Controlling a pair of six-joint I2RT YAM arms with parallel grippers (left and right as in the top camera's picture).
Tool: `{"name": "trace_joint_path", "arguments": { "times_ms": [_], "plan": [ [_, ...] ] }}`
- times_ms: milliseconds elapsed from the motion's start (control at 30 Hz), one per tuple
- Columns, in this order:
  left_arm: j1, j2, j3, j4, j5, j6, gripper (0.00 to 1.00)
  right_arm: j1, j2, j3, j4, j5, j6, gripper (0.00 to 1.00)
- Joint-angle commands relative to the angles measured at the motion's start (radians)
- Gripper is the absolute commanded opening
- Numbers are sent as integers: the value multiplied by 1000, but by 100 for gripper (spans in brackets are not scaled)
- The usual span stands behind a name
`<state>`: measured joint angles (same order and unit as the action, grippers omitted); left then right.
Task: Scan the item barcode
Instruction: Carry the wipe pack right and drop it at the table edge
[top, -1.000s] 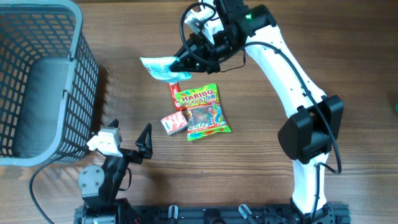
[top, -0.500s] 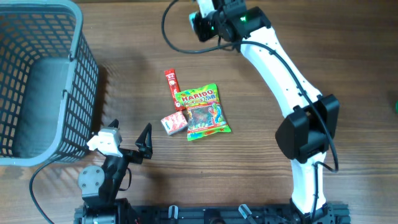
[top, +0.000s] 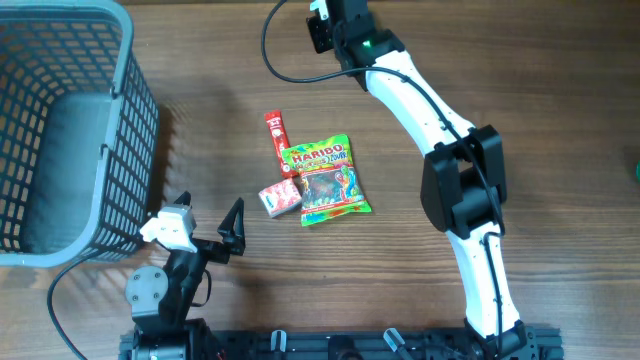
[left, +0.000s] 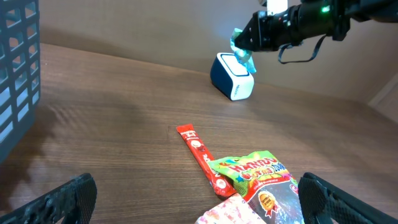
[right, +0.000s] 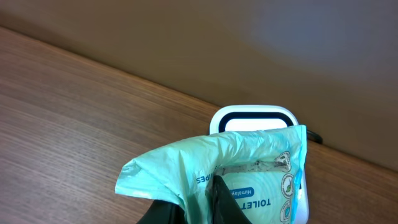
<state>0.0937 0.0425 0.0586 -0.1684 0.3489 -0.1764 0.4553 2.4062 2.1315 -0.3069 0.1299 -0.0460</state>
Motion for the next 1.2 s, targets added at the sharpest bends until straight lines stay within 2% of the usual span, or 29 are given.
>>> {"name": "trace_joint_path", "arguments": {
  "times_ms": [0, 100, 267, 367, 533, 633, 800, 900, 1000, 1067, 1100, 1133, 1167],
  "plan": [
    [5, -1, -3, -1, -5, 16, 100, 2, 23, 13, -8, 29, -3, 4],
    [5, -1, -3, -1, -5, 16, 100, -4, 15, 55, -124, 24, 43, 4],
    [5, -1, -3, -1, -5, 16, 100, -56, -96, 162, -435, 27, 110, 4],
    [5, -1, -3, -1, -5, 16, 100, -133, -238, 165, -745, 218, 231, 4],
    [5, -1, -3, -1, -5, 16, 100, -314, -269, 164, -977, 401, 347, 4],
    [5, -1, -3, -1, -5, 16, 100, -480, -249, 114, -963, 446, 398, 4],
    [5, -1, -3, -1, -5, 16, 100, -727, -219, -108, -688, 378, 341, 4],
    [5, -1, -3, -1, -5, 16, 100, -816, -206, -208, -575, 335, 282, 4],
    [5, -1, -3, -1, -5, 16, 100, -864, -203, -234, -539, 270, 282, 7],
    [5, -1, -3, -1, -5, 16, 100, -869, -206, -231, -531, 234, 282, 39],
    [5, -1, -3, -1, -5, 16, 100, -867, -208, -218, -541, 235, 281, 92],
    [5, -1, -3, -1, -5, 16, 100, -860, -212, -198, -558, 222, 281, 100],
    [5, -1, -3, -1, -5, 16, 100, -852, -220, -177, -579, 188, 282, 99]
  ]
}}
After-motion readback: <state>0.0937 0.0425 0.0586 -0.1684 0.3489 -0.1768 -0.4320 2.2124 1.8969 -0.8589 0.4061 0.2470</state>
